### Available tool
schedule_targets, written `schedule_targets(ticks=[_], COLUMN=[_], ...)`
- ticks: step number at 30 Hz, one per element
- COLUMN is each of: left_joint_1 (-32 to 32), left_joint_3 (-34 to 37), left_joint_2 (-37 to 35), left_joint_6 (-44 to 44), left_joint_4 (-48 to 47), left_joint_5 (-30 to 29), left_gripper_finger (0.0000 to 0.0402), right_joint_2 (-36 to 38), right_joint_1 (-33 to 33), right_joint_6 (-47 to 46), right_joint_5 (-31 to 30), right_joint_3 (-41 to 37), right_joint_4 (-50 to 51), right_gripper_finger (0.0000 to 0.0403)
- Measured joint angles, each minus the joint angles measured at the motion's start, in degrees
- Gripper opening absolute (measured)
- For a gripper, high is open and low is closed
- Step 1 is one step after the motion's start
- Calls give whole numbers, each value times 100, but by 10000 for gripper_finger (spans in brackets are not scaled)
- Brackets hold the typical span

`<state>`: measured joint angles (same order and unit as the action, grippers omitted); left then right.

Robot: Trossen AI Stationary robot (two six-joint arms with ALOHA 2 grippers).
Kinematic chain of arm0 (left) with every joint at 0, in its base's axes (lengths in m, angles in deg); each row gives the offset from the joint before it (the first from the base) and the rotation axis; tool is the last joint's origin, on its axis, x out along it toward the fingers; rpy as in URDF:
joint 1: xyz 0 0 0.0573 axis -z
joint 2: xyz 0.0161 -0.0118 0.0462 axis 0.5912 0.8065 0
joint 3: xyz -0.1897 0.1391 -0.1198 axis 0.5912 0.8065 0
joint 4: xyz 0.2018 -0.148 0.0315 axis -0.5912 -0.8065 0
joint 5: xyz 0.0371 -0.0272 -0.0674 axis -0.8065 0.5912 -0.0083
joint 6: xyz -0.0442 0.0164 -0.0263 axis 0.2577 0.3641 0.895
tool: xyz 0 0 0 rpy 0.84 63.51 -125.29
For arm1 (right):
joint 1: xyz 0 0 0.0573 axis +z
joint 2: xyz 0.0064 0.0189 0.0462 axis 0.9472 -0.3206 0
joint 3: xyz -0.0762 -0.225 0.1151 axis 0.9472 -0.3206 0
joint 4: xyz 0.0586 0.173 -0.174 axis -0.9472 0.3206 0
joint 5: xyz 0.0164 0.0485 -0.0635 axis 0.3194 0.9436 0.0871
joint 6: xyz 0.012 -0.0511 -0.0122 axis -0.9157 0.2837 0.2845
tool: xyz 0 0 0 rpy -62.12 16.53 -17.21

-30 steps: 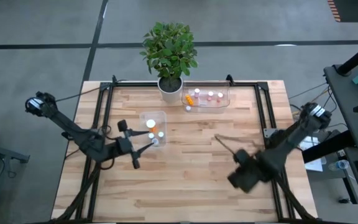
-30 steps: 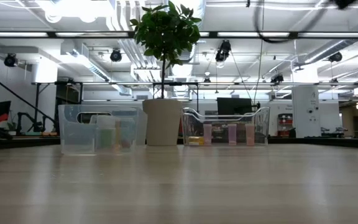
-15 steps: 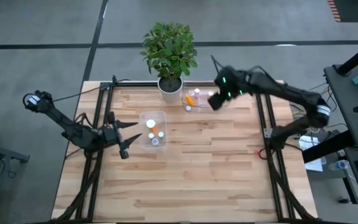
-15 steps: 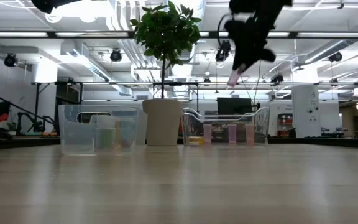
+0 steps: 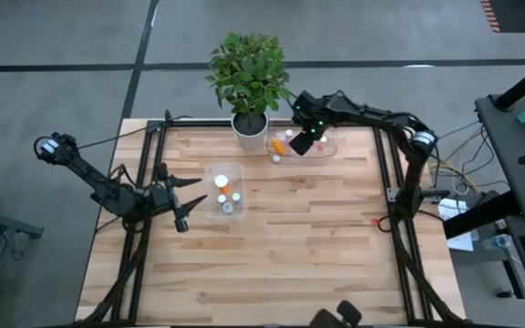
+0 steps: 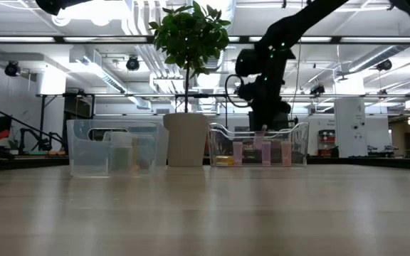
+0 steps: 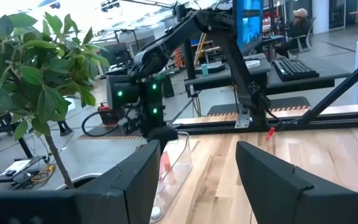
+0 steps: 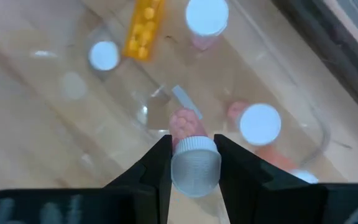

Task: Pick and place medicine bottles into bin by pill shape (circle, oval)
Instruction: Put the pink pill bottle into the top transparent bin, then return to Home Position

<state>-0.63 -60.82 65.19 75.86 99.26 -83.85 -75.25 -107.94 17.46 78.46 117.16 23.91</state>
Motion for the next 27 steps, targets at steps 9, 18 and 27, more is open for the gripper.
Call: schedule_targets(ticks=[9, 18, 27], left_joint_1=[0, 0, -2], left_joint_3=[0, 6, 439], left_joint_2=[24, 35, -345], left_joint_6=[-4, -51, -146], left_joint_4=[37, 121, 116], left_joint_5=[2, -11, -13], left_gripper_finger=[196, 196, 196], right_joint_2=[-388, -330, 1381], right_joint_1=[0, 0, 825], right_joint_6=[35, -92, -309], right_joint_5=[-262, -254, -393], right_joint_3=[204, 211, -564], right_joint_4=[2, 88, -587], right_gripper_finger=[101, 177, 195])
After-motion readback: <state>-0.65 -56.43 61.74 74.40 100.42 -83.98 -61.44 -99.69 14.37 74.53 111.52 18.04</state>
